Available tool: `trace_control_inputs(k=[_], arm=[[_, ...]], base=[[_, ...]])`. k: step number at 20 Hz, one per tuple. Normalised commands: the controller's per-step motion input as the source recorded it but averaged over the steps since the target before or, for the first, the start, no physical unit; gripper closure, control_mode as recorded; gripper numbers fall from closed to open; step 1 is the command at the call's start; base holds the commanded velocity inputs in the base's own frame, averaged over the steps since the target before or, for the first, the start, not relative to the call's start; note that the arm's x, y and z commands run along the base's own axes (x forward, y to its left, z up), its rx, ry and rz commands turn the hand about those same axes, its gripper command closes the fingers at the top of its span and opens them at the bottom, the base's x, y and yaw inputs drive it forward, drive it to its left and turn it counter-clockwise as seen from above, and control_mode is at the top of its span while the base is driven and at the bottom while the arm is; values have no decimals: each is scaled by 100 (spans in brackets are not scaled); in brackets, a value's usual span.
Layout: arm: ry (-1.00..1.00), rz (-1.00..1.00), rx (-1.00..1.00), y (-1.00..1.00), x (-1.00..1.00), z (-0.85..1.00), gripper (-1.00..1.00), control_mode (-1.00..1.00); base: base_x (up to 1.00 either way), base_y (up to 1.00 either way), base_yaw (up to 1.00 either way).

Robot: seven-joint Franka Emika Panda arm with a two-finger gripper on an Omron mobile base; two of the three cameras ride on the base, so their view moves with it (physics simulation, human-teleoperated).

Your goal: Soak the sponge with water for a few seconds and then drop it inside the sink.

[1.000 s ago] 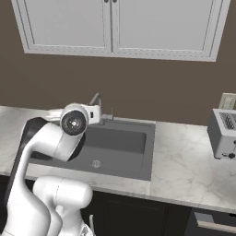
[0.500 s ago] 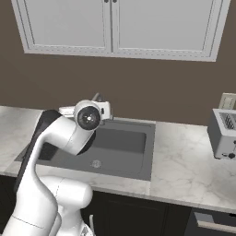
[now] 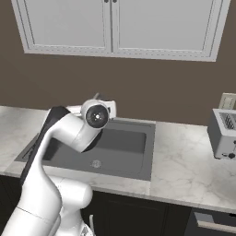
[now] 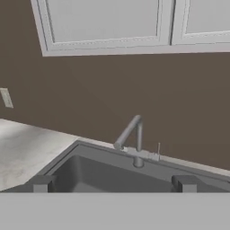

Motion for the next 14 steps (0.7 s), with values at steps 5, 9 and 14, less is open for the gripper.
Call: trace_control_inputs(k=[5,9,14], arm=[[0,0,0,-3,32,-56,-100,-100],[0,2,0,0,33,-66,-100,-100],[-4,4,0,0,27,-47,-100,-100]], base=[[0,0,0],[0,0,0],[0,0,0]])
